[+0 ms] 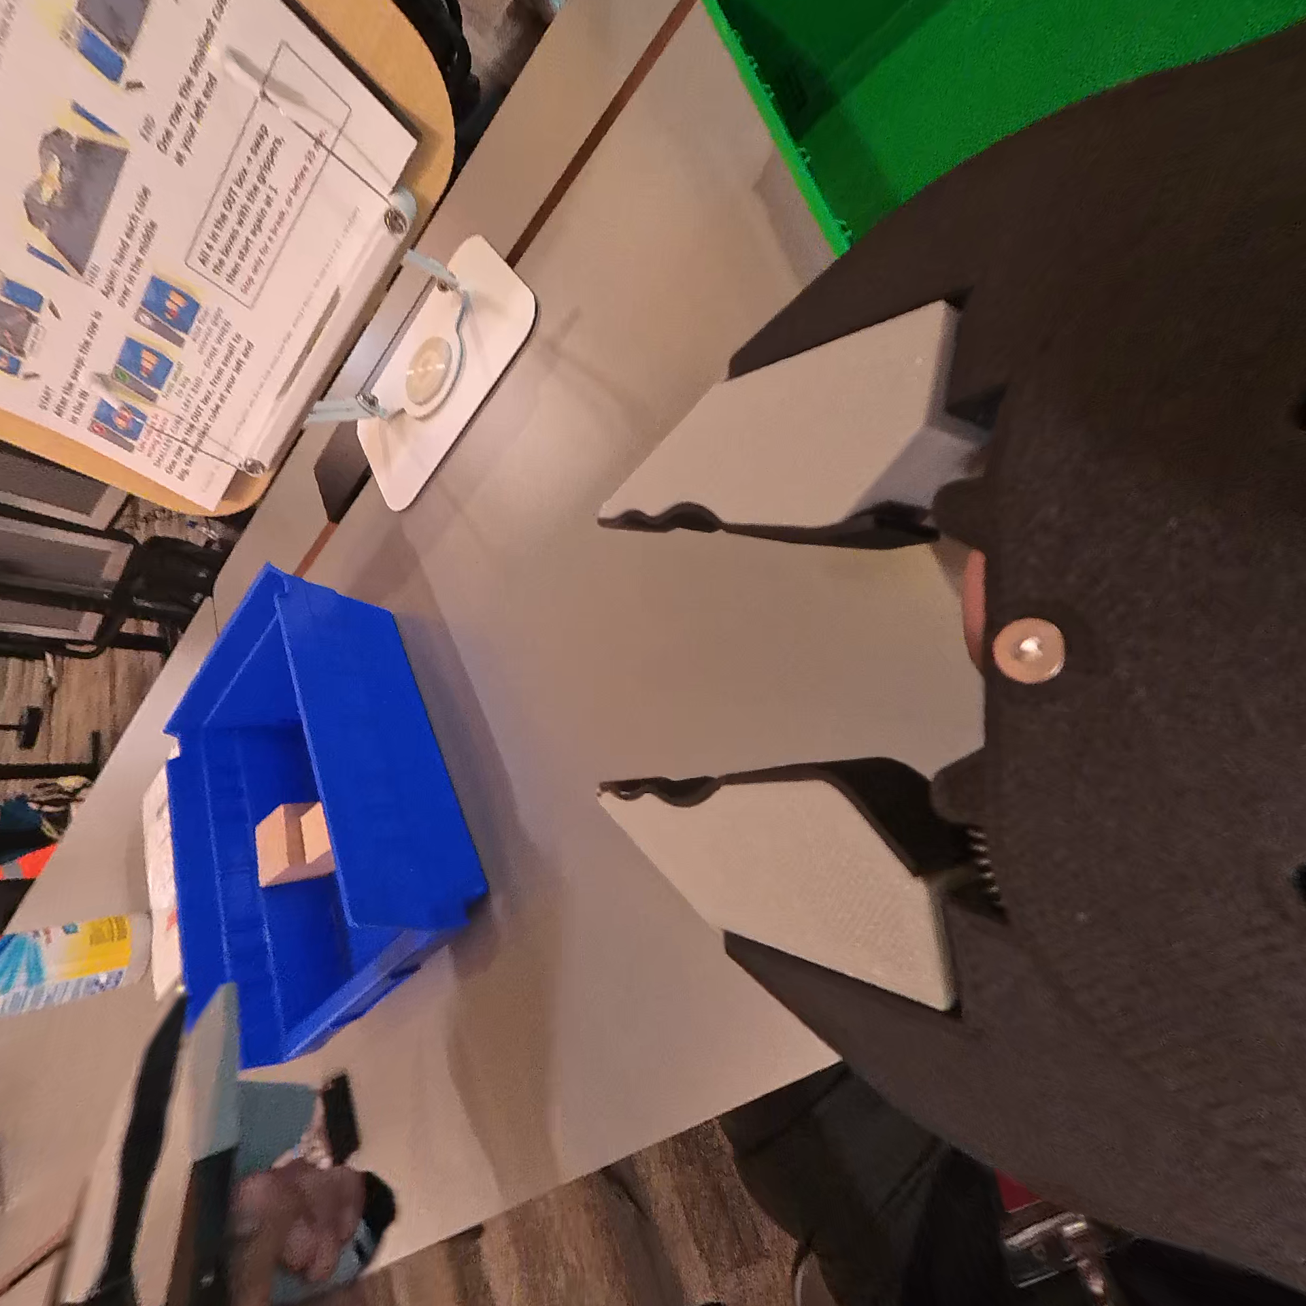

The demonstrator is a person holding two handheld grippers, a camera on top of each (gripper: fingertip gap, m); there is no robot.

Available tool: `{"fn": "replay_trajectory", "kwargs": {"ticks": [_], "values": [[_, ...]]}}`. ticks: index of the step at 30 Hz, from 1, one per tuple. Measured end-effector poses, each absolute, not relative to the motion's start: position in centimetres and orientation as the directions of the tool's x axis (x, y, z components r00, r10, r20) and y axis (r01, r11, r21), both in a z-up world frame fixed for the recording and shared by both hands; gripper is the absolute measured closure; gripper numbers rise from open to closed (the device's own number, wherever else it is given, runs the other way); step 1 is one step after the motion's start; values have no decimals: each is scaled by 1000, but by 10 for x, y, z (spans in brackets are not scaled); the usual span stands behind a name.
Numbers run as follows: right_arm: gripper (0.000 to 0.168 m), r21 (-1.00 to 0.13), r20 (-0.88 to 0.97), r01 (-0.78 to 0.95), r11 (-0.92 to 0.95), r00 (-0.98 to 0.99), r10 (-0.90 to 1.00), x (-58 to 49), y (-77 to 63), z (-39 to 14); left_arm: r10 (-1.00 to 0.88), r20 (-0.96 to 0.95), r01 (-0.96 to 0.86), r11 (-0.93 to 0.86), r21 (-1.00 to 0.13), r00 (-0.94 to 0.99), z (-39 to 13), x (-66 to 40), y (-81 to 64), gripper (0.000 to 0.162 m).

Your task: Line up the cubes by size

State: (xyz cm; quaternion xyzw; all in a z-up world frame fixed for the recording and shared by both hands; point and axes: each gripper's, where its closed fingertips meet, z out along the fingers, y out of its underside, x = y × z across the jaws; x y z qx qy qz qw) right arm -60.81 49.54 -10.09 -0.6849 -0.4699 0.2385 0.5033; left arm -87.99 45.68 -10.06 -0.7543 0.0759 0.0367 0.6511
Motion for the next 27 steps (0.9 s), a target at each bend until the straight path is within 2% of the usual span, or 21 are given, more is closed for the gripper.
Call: {"fn": "replay_trajectory", "kwargs": {"ticks": [5, 8, 10, 12, 17, 24, 27], "values": [[100, -877, 212, 481, -22, 427, 879, -606, 501, -114, -178, -260, -296, -219, -930, 949, -100, -895, 481, 132], [100, -883, 189, 469, -29, 410, 893, -610, 499, -115, -330, -317, -414, -282, -866, 889, -109, -891, 505, 130], [100, -881, 191, 472, -27, 408, 893, -610, 500, -117, -441, -287, -455, -345, -821, 850, -125, -886, 520, 129], [100, -874, 203, 485, -24, 408, 890, -609, 501, -120, -511, -239, -493, -448, -746, 826, -148, -890, 534, 126], [100, -865, 210, 502, -29, 412, 887, -605, 506, -126, -626, -255, -643, -533, -550, 737, -188, -908, 554, 124], [100, -863, 196, 503, -45, 416, 888, -602, 515, -132, -741, -337, -813, -540, -216, 581, -232, -940, 560, 123], [100, -859, 195, 509, -48, 414, 889, -601, 516, -134, -783, -341, -853, -501, -149, 520, -244, -939, 561, 125]]}}
